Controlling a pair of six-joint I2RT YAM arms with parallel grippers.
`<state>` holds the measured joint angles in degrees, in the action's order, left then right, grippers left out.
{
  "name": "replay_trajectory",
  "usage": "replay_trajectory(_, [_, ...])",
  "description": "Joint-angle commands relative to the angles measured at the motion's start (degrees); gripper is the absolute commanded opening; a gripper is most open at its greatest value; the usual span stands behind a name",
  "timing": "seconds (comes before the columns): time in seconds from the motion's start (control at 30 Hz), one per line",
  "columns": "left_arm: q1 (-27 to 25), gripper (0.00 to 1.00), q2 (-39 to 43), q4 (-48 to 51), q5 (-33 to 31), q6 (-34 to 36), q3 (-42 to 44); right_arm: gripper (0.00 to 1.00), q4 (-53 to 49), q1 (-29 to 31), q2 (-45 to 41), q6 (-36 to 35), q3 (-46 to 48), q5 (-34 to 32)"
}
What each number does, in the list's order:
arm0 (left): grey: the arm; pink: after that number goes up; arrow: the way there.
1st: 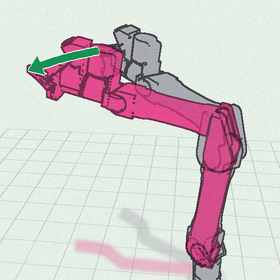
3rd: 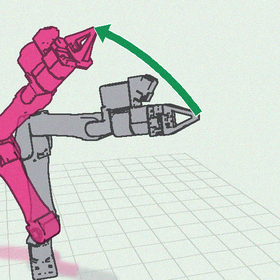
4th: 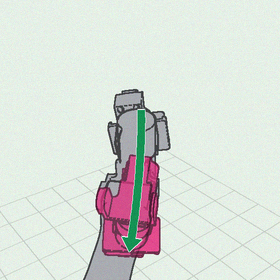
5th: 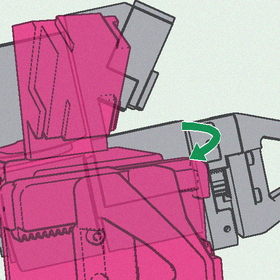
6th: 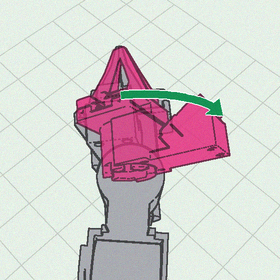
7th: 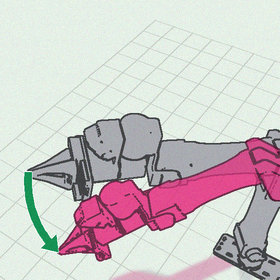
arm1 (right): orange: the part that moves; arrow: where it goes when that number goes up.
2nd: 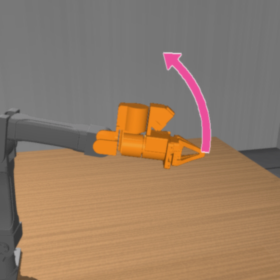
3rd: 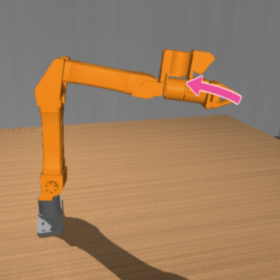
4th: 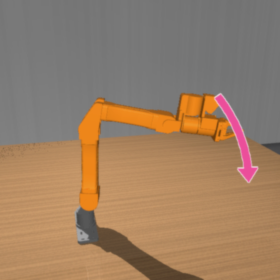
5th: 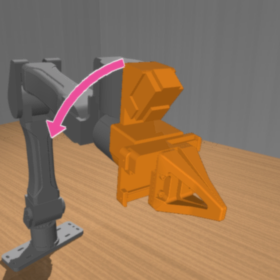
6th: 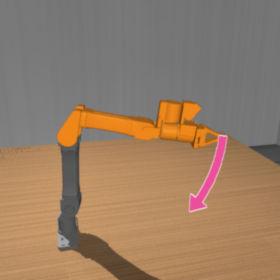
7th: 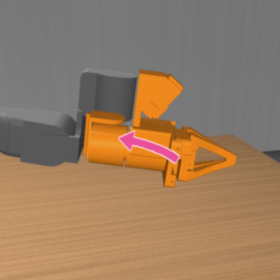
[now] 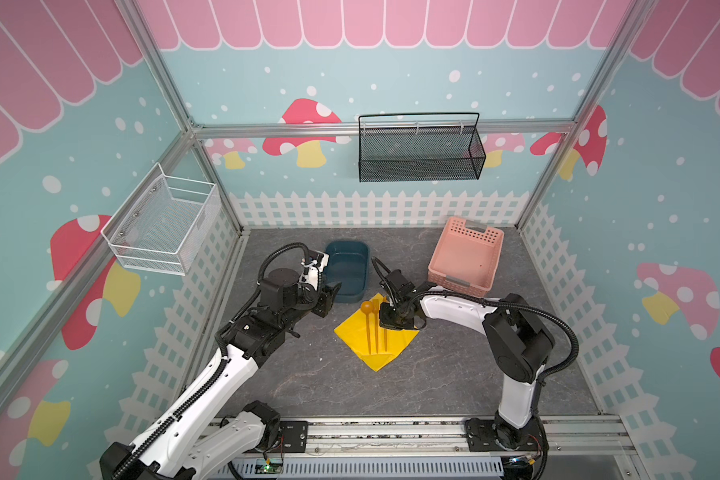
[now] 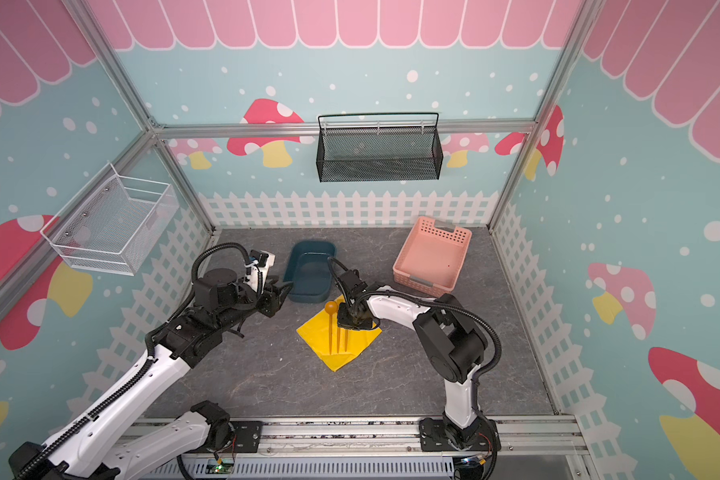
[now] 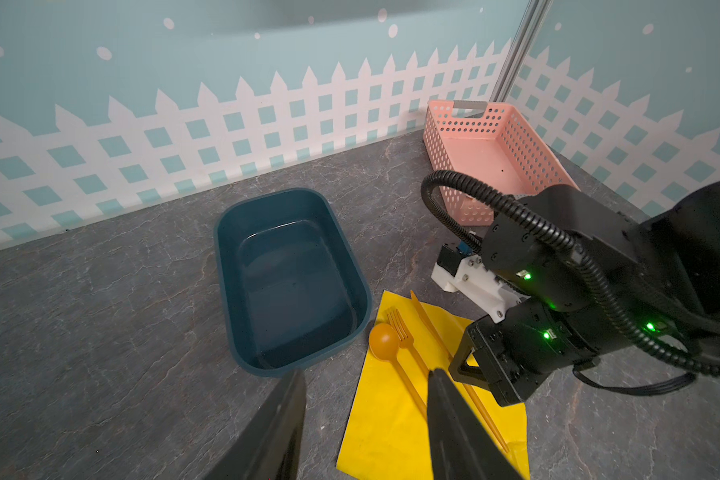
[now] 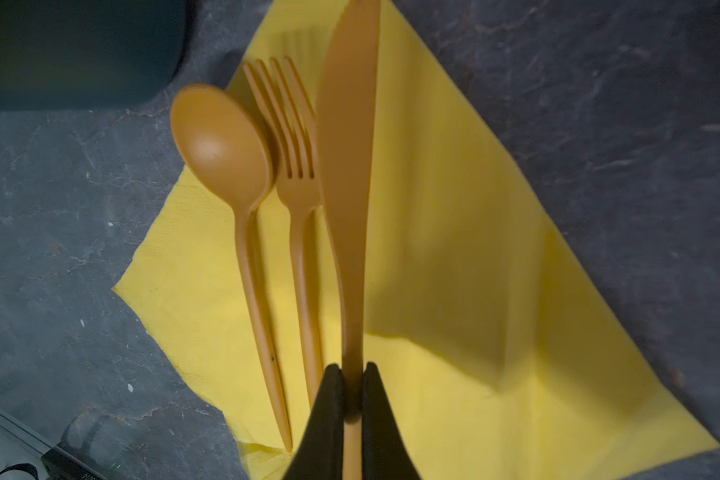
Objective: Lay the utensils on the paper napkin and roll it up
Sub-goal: 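Lower the knife with the right gripper beside the fork while the left withdraws, then press the knife down onto the napkin with the right gripper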
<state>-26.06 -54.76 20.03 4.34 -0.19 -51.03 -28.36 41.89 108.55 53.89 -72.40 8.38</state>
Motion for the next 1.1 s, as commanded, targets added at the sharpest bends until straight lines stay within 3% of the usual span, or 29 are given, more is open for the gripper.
replay_trajectory(0.0, [-0.6, 0.49, 1.1, 1.2, -1.3, 1.5, 0.9, 0.00, -1.5, 0.7, 2.4, 1.2, -1.5, -1.0])
replay_trajectory(1.07, [-2.1, 0.51, 2.0, 1.6, -3.1, 2.1, 1.0, 0.02, -3.5, 1.0, 4.8, 1.7, -4.1, -1.4])
